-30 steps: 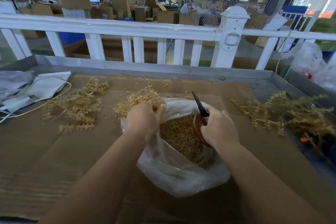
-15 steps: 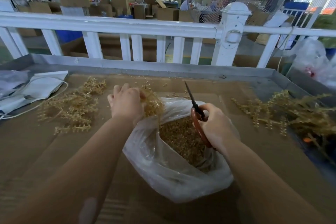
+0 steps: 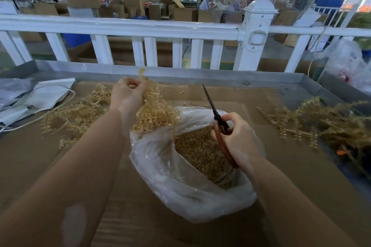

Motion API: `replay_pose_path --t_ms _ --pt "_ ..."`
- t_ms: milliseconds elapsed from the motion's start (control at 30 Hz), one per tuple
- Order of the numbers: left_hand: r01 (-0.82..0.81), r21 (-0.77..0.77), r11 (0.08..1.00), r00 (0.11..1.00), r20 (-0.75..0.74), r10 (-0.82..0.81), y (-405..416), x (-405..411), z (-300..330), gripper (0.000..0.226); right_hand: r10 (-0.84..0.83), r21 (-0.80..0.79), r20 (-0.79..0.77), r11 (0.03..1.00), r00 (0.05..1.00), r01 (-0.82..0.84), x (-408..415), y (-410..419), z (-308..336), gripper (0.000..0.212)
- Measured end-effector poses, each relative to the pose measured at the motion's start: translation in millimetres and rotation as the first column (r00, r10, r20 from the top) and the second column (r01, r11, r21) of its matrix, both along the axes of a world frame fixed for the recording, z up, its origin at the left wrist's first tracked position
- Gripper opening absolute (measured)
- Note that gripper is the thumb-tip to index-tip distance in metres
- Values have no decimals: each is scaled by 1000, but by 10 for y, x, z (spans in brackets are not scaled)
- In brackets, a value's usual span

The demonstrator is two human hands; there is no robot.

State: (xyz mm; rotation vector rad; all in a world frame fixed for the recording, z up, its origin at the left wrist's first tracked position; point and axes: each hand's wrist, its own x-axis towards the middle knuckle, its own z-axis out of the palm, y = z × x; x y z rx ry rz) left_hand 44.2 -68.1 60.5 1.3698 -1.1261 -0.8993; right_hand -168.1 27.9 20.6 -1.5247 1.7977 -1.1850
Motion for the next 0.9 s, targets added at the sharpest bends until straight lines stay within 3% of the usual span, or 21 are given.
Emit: replay_pose_path --t_ms 67,100,267,333,400,500,600,767,833,900 --pt "3 74 997 978 -207 12 -47 16 1 2 -4 -13 -13 1000 1000 4 -12 -17 -4 17" --pt "16 98 995 976 -217 6 -59 9 -11 6 -2 -18 -17 1000 1000 2 -11 -22 -6 16" --pt "34 55 998 986 160 -42 -60 -38 -160 18 104 -83 -72 990 992 -110 129 -64 -4 10" --pt "17 21 1000 977 211 -21 -58 -36 -180 18 183 -64 -107 980 977 -190 202 -91 7 15" --pt "-9 -8 1000 973 231 11 -60 -27 -184 18 241 -9 -242 968 940 -251 276 -126 9 21" --pt "-54 -99 994 944 318 83 -41 -27 -147 17 244 101 -451 970 859 -223 412 -196 33 20" --pt "-49 -208 977 936 332 117 1 -53 -66 9 227 139 -524 974 821 -181 504 -284 100 17" --pt "-56 -359 932 981 152 118 105 -10 287 8 266 211 -574 962 775 -174 558 -359 163 23" --pt "8 -375 927 979 193 70 141 -26 370 7 292 238 -540 953 789 -189 538 -363 179 19" --pt "156 -311 938 966 248 -79 192 -94 325 12 334 260 -385 934 860 -247 486 -331 200 11"
